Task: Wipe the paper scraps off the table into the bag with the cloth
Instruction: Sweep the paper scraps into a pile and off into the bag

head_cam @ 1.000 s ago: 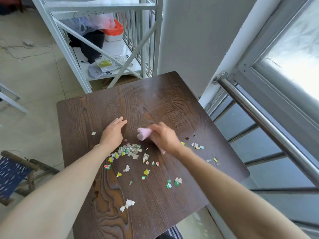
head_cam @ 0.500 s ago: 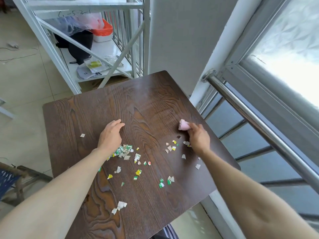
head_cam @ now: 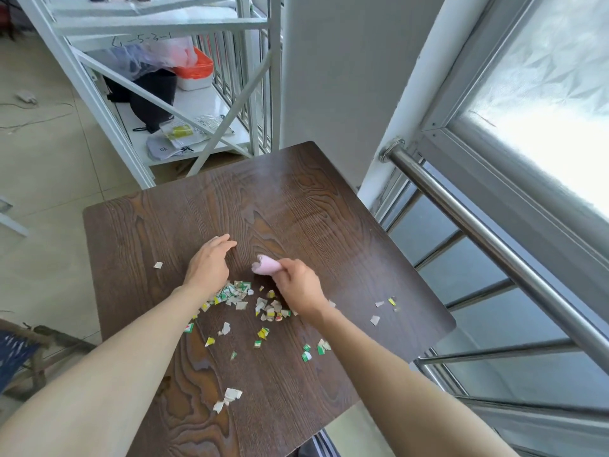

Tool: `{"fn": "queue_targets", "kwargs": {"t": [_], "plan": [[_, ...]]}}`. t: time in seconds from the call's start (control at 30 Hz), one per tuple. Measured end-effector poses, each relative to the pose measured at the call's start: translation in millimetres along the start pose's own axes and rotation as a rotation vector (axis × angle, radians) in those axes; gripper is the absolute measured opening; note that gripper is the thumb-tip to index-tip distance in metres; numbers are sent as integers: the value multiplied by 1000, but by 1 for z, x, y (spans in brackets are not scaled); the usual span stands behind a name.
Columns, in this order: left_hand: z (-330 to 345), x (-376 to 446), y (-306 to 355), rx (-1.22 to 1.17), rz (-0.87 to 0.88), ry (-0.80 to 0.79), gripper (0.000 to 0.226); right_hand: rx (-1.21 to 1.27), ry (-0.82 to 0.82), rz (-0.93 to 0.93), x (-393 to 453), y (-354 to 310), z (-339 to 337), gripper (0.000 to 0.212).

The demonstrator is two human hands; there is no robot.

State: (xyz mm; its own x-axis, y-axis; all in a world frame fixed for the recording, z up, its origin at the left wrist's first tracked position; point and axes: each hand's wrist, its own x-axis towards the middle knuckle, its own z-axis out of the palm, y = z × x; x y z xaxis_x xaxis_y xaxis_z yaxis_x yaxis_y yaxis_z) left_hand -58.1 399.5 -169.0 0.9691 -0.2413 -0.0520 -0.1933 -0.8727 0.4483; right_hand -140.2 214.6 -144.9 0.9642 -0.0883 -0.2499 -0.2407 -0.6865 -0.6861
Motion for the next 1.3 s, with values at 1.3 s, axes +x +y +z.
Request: {"fn": "queue_targets", "kwargs": {"t": [1.3], "plan": [[3, -1, 38, 95, 9, -164, 53, -381, 125, 180, -47, 114, -163, 25]]}}
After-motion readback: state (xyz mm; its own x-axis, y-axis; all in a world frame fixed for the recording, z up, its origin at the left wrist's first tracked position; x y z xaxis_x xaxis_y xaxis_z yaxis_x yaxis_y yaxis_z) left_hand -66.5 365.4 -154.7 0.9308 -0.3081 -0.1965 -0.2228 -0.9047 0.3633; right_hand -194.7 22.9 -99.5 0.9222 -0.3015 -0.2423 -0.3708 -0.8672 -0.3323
